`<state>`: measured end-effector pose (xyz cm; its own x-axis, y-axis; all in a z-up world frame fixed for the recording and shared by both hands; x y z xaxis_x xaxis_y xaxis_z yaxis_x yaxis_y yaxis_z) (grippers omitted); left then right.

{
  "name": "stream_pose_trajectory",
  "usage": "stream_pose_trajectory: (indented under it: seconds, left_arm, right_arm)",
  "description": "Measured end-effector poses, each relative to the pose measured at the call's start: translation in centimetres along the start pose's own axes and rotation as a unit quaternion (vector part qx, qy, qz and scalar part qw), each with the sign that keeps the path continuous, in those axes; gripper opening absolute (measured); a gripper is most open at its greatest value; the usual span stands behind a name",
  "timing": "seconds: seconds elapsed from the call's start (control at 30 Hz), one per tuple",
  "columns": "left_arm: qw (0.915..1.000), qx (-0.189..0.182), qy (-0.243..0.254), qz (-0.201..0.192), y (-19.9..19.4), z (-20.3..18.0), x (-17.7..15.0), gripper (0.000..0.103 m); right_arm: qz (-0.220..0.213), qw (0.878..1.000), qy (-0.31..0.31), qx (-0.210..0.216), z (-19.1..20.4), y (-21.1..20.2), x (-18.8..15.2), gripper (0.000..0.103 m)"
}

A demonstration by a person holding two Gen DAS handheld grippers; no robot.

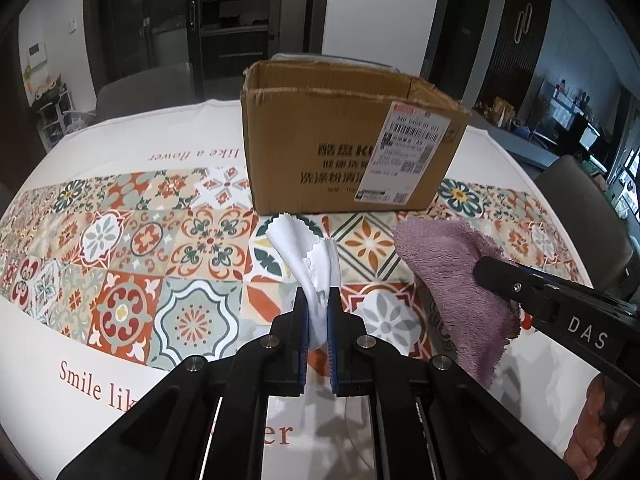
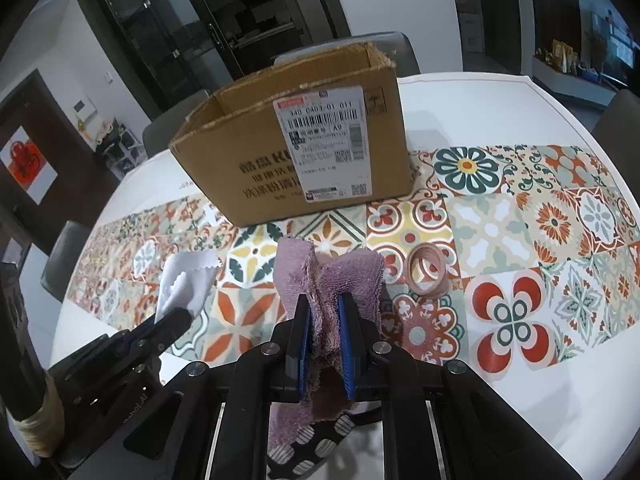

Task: Organize soft objects
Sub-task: 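Lift both cloths and carry them over the cardboard box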

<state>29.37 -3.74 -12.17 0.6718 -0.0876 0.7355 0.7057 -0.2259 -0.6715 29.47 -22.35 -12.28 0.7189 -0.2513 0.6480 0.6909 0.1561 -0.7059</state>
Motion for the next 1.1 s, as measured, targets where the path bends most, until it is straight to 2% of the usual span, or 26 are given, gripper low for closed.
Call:
stream_pose_trajectory:
  seconds: [0.53, 1.1]
  left_arm:
    - [0.9974, -0.005, 0.012, -0.071, -3.9, -0.7, 3.5, 0.010]
    - [0.9904, -0.024, 0.019, -0.135, -7.0, -1.3, 7.8, 0.010]
  right_arm:
    - [-0.070, 0.997, -0.006, 0.018, 1.3, -4.2, 3.3, 0.015]
    - [-0.139, 0.990, -0.017, 0.035, 2.8, -7.8, 6.8, 0.015]
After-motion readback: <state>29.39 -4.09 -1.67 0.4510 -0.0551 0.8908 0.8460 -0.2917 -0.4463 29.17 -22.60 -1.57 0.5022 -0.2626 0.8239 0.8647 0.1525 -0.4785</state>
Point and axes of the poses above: each gripper's, at about its wrist camera, not at the fingertips, and y roughly the way its jaws point, z to its left, x to its top, the point moved 1 cm from there along y, roughly the way its jaws point, and after that the axes turned 8 degrees about -z, right-handed, at the moved point
